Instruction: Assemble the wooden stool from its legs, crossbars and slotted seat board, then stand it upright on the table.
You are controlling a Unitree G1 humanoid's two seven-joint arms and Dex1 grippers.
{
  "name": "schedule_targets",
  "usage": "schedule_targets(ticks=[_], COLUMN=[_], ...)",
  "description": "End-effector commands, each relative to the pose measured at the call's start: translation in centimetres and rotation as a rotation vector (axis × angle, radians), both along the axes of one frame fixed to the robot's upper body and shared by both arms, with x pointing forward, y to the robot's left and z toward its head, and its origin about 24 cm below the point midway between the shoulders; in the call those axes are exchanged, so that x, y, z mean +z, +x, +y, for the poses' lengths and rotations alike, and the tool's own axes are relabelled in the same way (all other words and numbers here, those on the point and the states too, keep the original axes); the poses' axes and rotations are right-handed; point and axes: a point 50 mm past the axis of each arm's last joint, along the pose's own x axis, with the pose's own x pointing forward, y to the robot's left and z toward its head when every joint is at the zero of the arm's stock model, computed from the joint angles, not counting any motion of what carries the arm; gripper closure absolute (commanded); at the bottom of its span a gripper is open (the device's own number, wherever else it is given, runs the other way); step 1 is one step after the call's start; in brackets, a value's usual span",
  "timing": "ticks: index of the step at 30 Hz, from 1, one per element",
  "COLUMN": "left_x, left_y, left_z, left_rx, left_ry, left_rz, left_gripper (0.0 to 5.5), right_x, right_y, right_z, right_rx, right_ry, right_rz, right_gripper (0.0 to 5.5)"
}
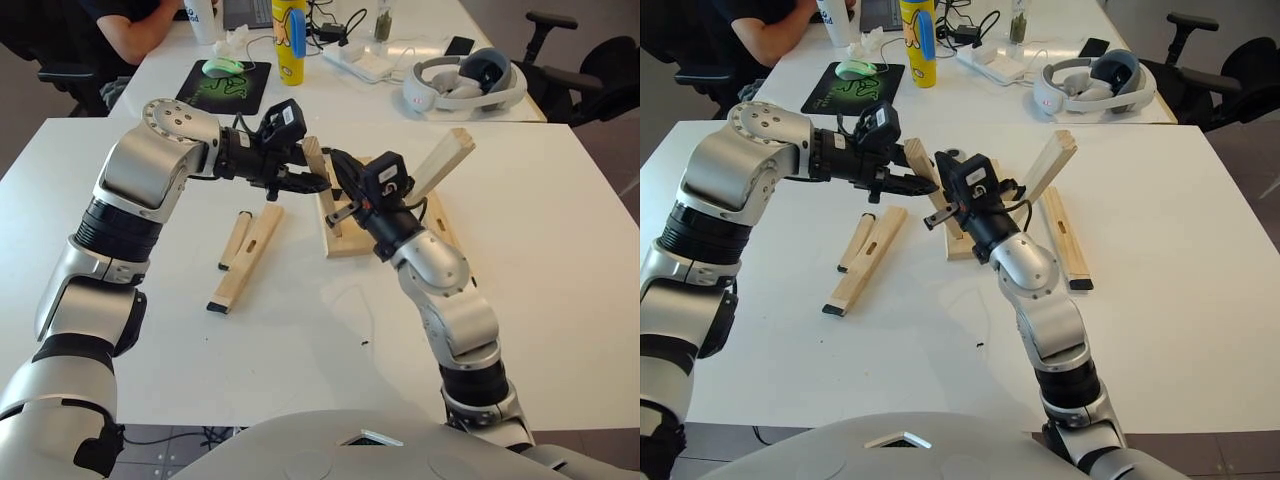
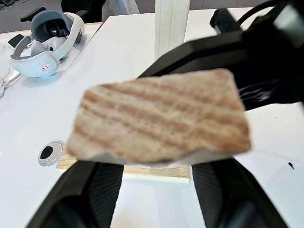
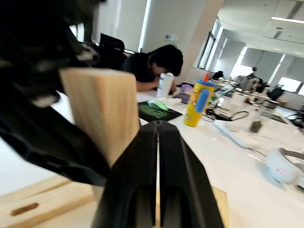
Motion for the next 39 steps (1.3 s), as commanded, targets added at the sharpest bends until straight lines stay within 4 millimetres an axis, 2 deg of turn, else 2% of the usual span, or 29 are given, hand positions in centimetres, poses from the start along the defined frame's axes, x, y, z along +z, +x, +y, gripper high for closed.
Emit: schedule_targets(ticks=[1, 9, 11, 13, 16, 24, 27, 29, 30, 32, 34, 36, 37, 39], left_x=[-3.6, -3.5, -3.5, -3.4, -3.3, -2.8, -2.9, -3.0, -3.1, -3.3, -3.3, -3.4, -3.4, -3.3], left_y=[0.0, -0.1, 0.0, -0.1, 0.0, 0.0, 0.0, 0.0, 0.0, 0.1, 0.1, 0.2, 0.2, 0.2], left_z=[0.5, 0.5, 0.4, 0.4, 0.3, -0.6, -0.7, -0.6, -0.4, -0.3, -0.1, 0.0, 0.1, 0.3], left_rx=[0.049, 0.049, 0.048, 0.048, 0.046, 0.03, 0.027, 0.031, 0.035, 0.039, 0.043, 0.046, 0.047, 0.051], left_ry=[0.117, 0.115, 0.115, 0.112, 0.109, 0.085, 0.085, 0.09, 0.094, 0.098, 0.101, 0.106, 0.107, 0.113], left_rz=[0.107, 0.109, 0.109, 0.108, 0.105, 0.092, 0.092, 0.095, 0.097, 0.098, 0.099, 0.1, 0.099, 0.096], left_gripper=[3.47, 3.47, 3.47, 3.47, 3.47, 3.47, 3.47, 3.47, 3.47, 3.47, 3.47, 3.47, 3.47, 3.47], right_x=[-0.7, -0.9, -1.9, -4.7, -6.4, -6.4, -4.3, -1.6, 0.3, 2.1, 4.9, 8.3, 9.0, 10.2], right_y=[0.7, 0.7, 0.6, -0.1, -0.8, -1.0, -0.3, 0.1, 0.1, 0.0, -0.6, -0.6, -0.7, -0.3], right_z=[-0.3, -1.1, -0.8, -0.4, 0.0, 0.2, 0.3, -0.2, -0.6, -1.2, -2.0, -4.8, -5.5, -8.6], right_rx=[-0.084, -0.148, -0.111, -0.044, 0.017, 0.037, -0.002, -0.044, -0.06, -0.073, -0.041, -0.11, -0.13, -0.225], right_ry=[-0.077, -0.173, -0.226, -0.327, -0.409, -0.405, -0.324, -0.241, -0.128, -0.003, 0.177, 0.357, 0.393, 0.433], right_rz=[0.008, -0.017, 0.03, 0.169, 0.267, 0.278, 0.154, 0.002, -0.069, -0.135, -0.216, -0.308, -0.323, -0.35], right_gripper=[5.5, 5.5, 5.5, 5.5, 5.5, 5.5, 5.5, 5.5, 5.5, 5.5, 5.5, 5.5, 5.5, 5.5])
